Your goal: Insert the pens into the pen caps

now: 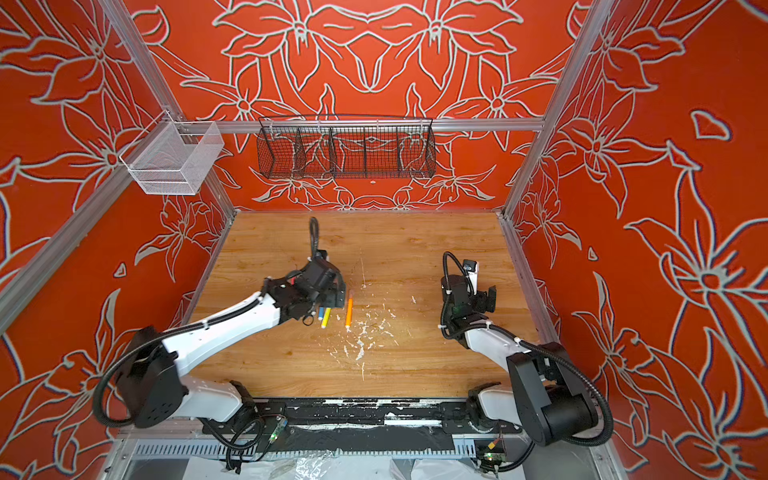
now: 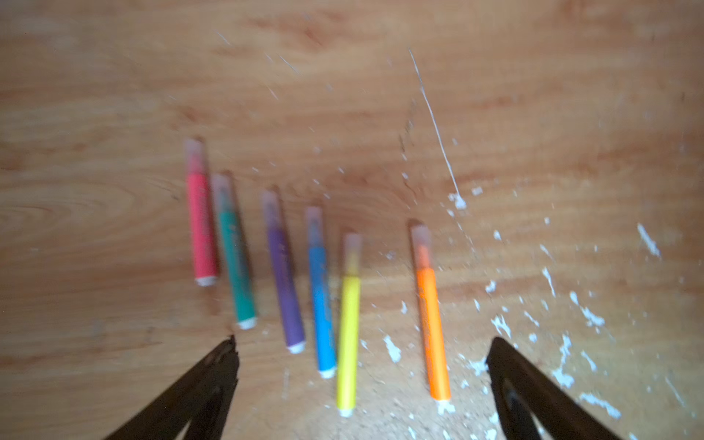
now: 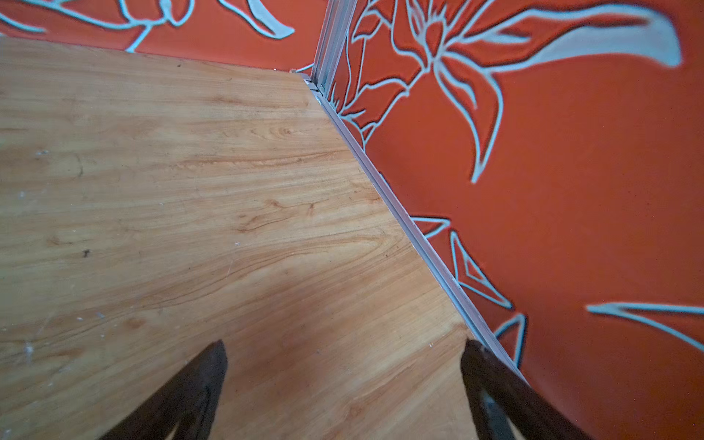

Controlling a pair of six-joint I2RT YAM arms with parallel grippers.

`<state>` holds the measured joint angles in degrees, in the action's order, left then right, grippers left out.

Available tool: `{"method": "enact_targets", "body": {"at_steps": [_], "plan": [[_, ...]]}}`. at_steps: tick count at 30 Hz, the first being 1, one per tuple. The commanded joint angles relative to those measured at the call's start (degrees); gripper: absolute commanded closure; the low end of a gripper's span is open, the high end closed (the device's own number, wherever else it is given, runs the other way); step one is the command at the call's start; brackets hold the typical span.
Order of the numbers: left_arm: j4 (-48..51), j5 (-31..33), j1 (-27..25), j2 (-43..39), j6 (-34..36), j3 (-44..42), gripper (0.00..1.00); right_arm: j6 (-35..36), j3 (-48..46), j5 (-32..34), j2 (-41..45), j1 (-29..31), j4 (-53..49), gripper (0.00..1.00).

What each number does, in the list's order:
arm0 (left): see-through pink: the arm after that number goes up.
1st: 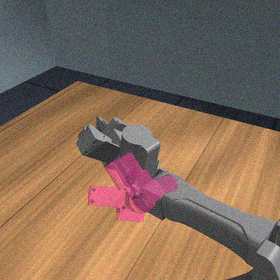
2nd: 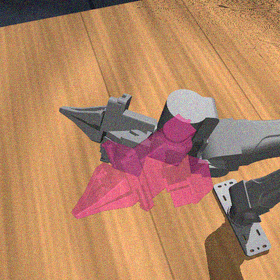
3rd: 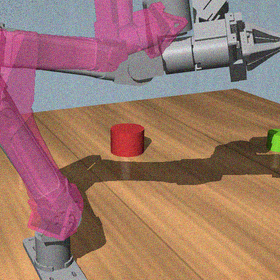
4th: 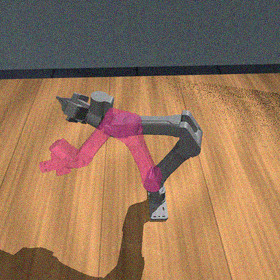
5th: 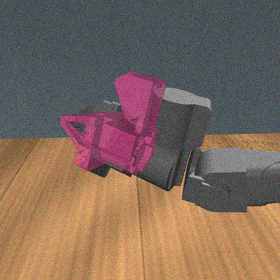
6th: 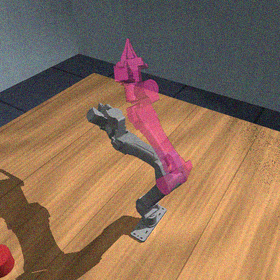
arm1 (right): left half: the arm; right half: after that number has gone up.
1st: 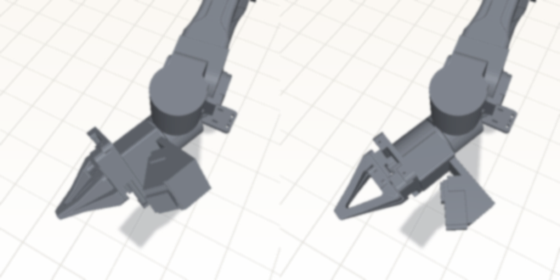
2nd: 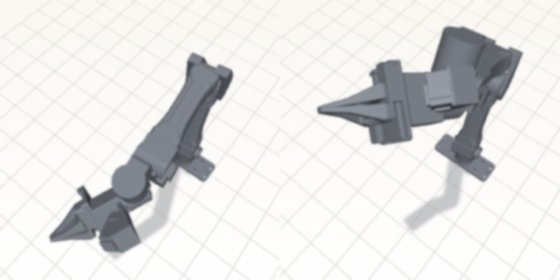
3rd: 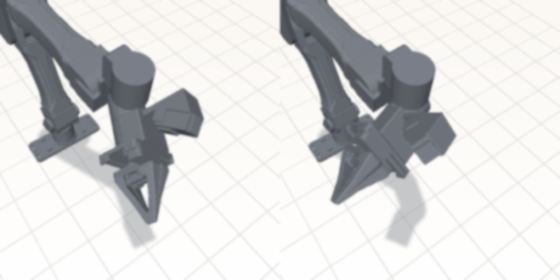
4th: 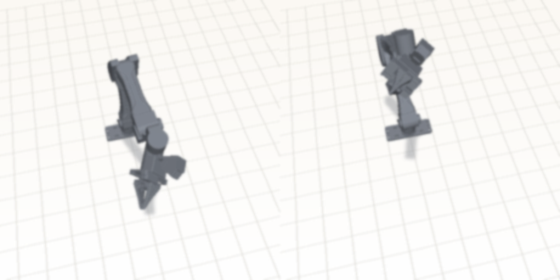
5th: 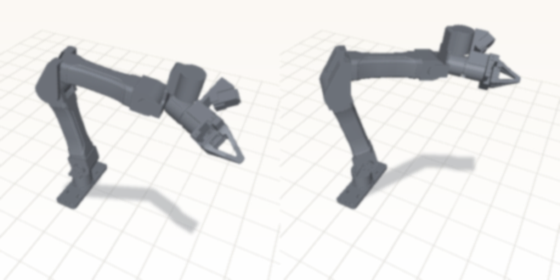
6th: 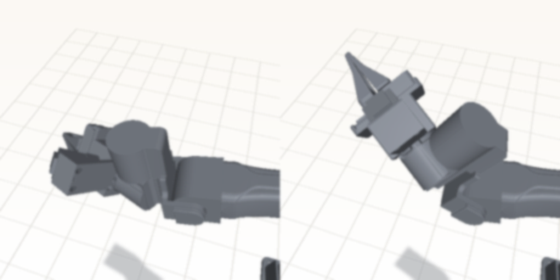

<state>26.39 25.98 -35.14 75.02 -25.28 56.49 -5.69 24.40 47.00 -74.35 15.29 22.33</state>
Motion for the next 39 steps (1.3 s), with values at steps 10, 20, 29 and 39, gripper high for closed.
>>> {"method": "enact_targets", "body": {"at_steps": [10, 20, 29, 39], "plan": [[-47.14, 4.62, 21.8, -13.34, 20.86, -37.03, 0.03, 8.77, -7.53, -14.21, -6.52, -3.35, 31.37, 0.02], [-66.41, -4.88, 30.71, 4.77, 24.65, -35.24, 0.03, 5.69, -6.82, -25.67, -4.75, -7.92, 24.91, 0.02], [-69.74, -18.15, 34.78, 3.05, 24.23, -39.95, 0.03, 5.07, -7.1, -29.19, -6.45, -9.49, 25.16, 0.03], [-69.72, -15.17, 34.78, 4.57, 22.99, -38.84, 0.03, 5.36, -7.67, -29.2, -7.57, -9.5, 28.37, 0.02]]}}
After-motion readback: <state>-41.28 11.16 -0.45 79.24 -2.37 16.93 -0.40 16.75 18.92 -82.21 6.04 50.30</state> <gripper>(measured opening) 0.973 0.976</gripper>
